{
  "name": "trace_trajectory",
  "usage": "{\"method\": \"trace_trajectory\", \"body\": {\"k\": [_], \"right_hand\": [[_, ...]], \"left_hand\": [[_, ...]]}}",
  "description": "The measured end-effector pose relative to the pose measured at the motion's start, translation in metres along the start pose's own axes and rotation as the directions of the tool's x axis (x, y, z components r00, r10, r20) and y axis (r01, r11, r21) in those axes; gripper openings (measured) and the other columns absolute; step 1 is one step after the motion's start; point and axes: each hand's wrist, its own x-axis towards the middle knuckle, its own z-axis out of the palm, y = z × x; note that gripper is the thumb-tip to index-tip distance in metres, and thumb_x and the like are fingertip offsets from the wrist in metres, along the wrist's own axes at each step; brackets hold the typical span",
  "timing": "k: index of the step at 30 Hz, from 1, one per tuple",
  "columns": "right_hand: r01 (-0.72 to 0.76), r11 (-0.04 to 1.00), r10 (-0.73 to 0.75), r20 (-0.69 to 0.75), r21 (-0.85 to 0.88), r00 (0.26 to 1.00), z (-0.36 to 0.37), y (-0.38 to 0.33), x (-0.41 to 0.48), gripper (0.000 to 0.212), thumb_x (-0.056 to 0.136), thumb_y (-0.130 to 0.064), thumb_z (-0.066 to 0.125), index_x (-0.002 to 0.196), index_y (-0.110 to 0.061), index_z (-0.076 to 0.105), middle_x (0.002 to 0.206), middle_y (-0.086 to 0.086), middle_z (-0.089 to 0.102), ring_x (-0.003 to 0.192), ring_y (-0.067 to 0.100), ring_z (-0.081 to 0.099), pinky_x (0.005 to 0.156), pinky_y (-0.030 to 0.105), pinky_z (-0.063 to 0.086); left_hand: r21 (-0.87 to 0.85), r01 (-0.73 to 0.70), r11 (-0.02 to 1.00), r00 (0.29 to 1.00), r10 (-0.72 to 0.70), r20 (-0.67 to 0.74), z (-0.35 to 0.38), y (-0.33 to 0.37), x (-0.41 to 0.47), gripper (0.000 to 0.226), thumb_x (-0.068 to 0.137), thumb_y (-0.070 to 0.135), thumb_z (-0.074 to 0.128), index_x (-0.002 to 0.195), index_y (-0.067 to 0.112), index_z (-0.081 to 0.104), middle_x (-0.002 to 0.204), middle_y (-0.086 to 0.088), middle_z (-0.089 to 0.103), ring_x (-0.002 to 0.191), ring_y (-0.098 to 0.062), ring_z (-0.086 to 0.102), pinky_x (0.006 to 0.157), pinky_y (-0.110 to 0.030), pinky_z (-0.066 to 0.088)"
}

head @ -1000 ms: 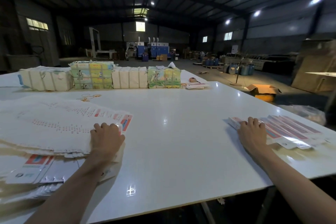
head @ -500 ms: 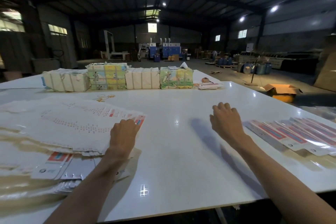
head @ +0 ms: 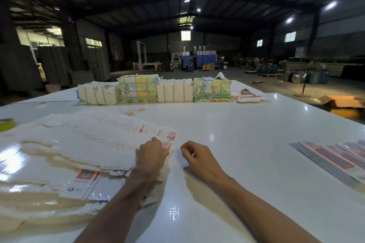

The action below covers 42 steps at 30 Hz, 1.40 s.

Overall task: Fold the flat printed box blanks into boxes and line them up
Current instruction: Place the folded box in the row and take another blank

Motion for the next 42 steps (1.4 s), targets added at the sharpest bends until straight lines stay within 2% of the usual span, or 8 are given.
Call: {"method": "trace_trajectory", "body": {"k": [6,16,22,26,29,33,38,42], "right_hand": [[-0.078,0.996,0.078,0.005,0.036,0.997,-0.001,0.009,0.001,0.014,0.099,-0.025,0.056,0.107,-0.030,0.067,0.095,-0.016,0.069,0.086,0.006,0.065,0.079,0.032,0.057],[-0.119,0.988,0.125,-0.057,0.103,0.990,-0.003,0.013,-0.002,0.015,0.102,-0.025,0.053,0.109,-0.025,0.066,0.103,-0.012,0.063,0.085,0.015,0.068,0.082,0.043,0.062],[-0.125,0.991,0.127,-0.044,0.048,0.991,-0.003,0.013,-0.002,0.017,0.104,-0.023,0.050,0.112,-0.028,0.064,0.100,-0.012,0.066,0.079,0.008,0.069,0.081,0.031,0.059],[-0.110,0.993,0.112,-0.055,0.035,0.992,-0.005,0.013,-0.001,0.018,0.105,-0.024,0.050,0.115,-0.026,0.064,0.108,-0.011,0.064,0.087,0.008,0.065,0.076,0.022,0.054],[-0.119,0.955,0.146,-0.080,0.270,0.986,-0.012,0.006,0.004,0.015,0.108,-0.023,0.053,0.117,-0.021,0.065,0.106,-0.003,0.068,0.084,0.011,0.066,0.067,0.018,0.053],[-0.020,0.751,0.133,-0.122,0.660,0.984,-0.028,-0.011,0.010,0.018,0.110,-0.023,0.055,0.127,-0.018,0.061,0.094,0.013,0.073,0.076,0.020,0.068,0.070,0.029,0.058],[0.001,0.836,0.129,-0.198,0.549,0.972,-0.036,-0.008,0.010,0.041,0.101,-0.024,0.072,0.136,-0.031,0.052,0.095,0.007,0.072,0.089,0.019,0.073,0.078,0.023,0.060],[0.012,0.877,0.065,-0.145,0.480,0.987,-0.039,-0.002,0.011,0.032,0.103,-0.018,0.067,0.132,-0.027,0.055,0.092,0.008,0.069,0.085,0.018,0.076,0.063,0.027,0.063]], "left_hand": [[-0.046,0.039,0.998,0.999,-0.039,0.003,-0.005,0.002,0.000,0.094,0.096,0.033,0.074,0.160,0.011,0.010,0.143,-0.019,0.051,0.128,-0.033,0.055,0.107,-0.049,0.050],[-0.002,0.170,0.985,0.968,-0.166,0.187,-0.018,-0.027,0.015,0.051,0.101,0.055,0.059,0.132,0.015,0.052,0.140,-0.018,0.048,0.136,-0.038,0.041,0.117,-0.058,0.034],[-0.026,0.219,0.975,0.955,-0.209,0.212,-0.031,-0.044,0.033,0.118,0.083,0.060,0.082,0.161,0.003,0.013,0.153,-0.023,0.044,0.142,-0.040,0.043,0.116,-0.053,0.037],[-0.220,0.130,0.967,0.981,-0.092,0.173,-0.045,-0.047,0.040,0.050,0.094,0.044,0.076,0.128,0.014,0.054,0.101,0.000,0.069,0.085,-0.016,0.072,0.074,-0.035,0.061],[-0.596,0.147,0.789,0.968,0.009,0.250,-0.059,-0.032,0.038,0.020,0.095,0.033,0.077,0.107,0.019,0.068,0.088,-0.002,0.080,0.074,-0.018,0.078,0.067,-0.036,0.063],[-0.843,0.181,0.506,0.925,0.204,0.321,-0.062,0.004,0.018,0.025,0.104,0.029,0.066,0.122,0.012,0.067,0.089,-0.007,0.080,0.077,-0.021,0.079,0.064,-0.030,0.059],[-0.925,0.360,0.123,0.857,0.349,0.380,-0.029,0.028,-0.007,0.040,0.106,0.038,0.060,0.126,0.003,0.061,0.088,-0.011,0.069,0.080,-0.023,0.070,0.079,-0.033,0.057],[-0.819,0.536,-0.206,0.768,0.522,0.371,-0.009,0.032,-0.014,0.054,0.111,0.054,0.039,0.141,0.014,0.060,0.129,-0.022,0.070,0.118,-0.041,0.070,0.103,-0.058,0.054]]}}
